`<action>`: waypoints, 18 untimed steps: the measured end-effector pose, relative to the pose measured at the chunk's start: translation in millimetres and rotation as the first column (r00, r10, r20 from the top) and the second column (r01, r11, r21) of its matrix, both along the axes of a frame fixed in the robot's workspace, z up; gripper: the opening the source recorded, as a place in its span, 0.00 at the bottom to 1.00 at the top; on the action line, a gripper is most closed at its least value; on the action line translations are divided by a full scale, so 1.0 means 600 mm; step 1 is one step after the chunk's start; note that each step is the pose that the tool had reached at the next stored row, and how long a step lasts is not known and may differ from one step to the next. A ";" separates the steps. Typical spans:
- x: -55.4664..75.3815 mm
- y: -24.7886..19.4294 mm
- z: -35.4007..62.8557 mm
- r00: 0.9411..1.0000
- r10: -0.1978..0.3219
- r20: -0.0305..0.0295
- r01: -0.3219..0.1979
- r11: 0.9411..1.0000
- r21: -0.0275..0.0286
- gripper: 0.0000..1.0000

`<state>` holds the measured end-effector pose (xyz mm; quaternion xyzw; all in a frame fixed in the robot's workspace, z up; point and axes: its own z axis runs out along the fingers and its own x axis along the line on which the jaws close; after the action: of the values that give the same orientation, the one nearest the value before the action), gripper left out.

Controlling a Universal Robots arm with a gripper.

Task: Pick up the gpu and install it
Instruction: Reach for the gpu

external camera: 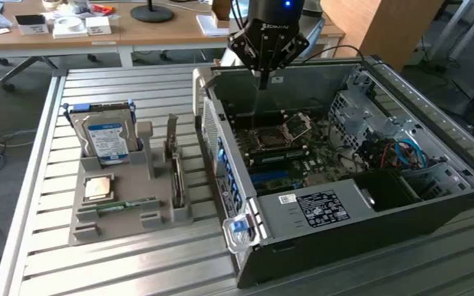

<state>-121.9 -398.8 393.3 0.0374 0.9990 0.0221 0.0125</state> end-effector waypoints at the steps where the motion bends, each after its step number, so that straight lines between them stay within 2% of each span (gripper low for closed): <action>1: 0.000 0.0000 0.000 1.000 0.000 0.000 0.000 1.000 0.000 0.11; 12: -0.001 0.0000 0.000 1.000 0.000 0.000 0.000 1.000 0.000 0.11; 18: -0.012 0.0000 0.000 1.000 0.000 0.000 0.000 1.000 0.000 0.11</action>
<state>-129.1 -398.9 393.3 0.0374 0.9990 0.0221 0.0125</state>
